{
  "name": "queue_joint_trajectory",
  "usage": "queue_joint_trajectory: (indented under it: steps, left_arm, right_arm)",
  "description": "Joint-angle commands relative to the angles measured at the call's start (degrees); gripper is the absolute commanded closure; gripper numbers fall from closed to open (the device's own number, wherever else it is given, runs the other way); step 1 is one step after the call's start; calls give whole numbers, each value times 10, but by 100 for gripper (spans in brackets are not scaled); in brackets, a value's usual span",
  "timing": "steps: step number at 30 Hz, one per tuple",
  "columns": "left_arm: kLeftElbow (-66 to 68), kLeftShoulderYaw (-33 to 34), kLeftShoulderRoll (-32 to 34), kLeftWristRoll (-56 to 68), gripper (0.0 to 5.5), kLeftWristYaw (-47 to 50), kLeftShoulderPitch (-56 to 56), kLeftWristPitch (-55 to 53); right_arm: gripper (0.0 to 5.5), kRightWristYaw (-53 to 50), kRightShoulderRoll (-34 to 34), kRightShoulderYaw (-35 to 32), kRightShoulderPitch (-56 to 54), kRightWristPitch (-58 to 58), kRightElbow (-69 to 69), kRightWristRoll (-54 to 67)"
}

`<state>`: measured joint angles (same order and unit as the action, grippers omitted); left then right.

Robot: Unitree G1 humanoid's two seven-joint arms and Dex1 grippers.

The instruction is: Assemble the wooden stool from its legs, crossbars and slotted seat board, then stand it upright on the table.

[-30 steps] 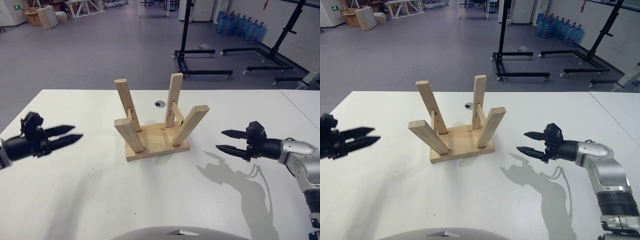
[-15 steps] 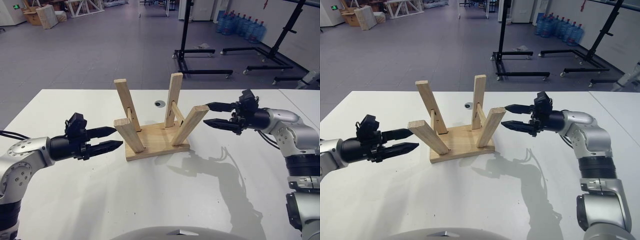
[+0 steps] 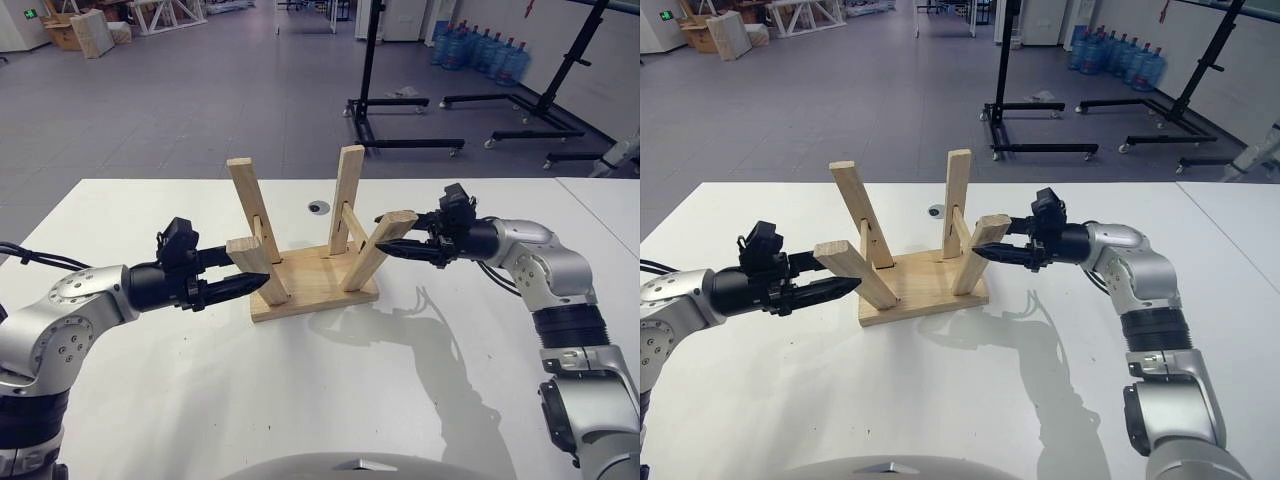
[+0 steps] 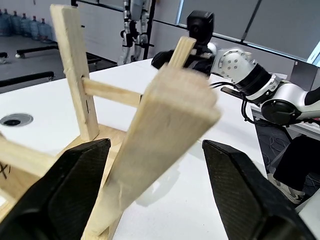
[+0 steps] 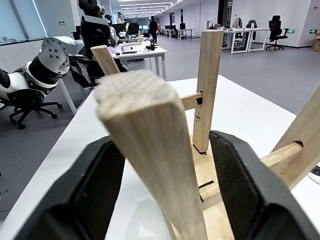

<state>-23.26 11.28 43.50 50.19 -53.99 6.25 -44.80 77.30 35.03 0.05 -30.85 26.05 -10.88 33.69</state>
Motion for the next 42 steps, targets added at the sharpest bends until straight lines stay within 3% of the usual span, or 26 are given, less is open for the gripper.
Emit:
queue_joint_trajectory:
  steps: [1,5,7,11,19,26,33,42]
  left_arm:
    - [13,2,-8,-3,271,2,2,10]
    - [9,-4,-16,-2,337,4,7,15]
    - [9,-5,-22,4,375,8,15,13]
    - [7,-2,-34,42,393,14,26,-17]
    - [78,55,-66,232,401,138,82,-147]
    - [140,40,-98,309,407,283,116,-203]
    - [238,16,-160,387,419,464,136,-226]
    - [260,16,-194,392,420,517,120,-218]
  right_arm:
    - [325,0,-7,4,-12,-4,-5,-9]
    - [389,4,-8,4,-6,-2,-1,-8]
    - [395,3,-9,2,-4,-1,1,-7]
    - [399,-9,-1,-4,-5,37,11,9]
    - [407,-71,25,-32,-78,342,37,137]
    - [428,-197,-37,-31,-148,539,-29,160]
    - [436,-333,-128,-72,-174,551,-220,101]
    - [432,-349,-153,-100,-141,511,-245,100]
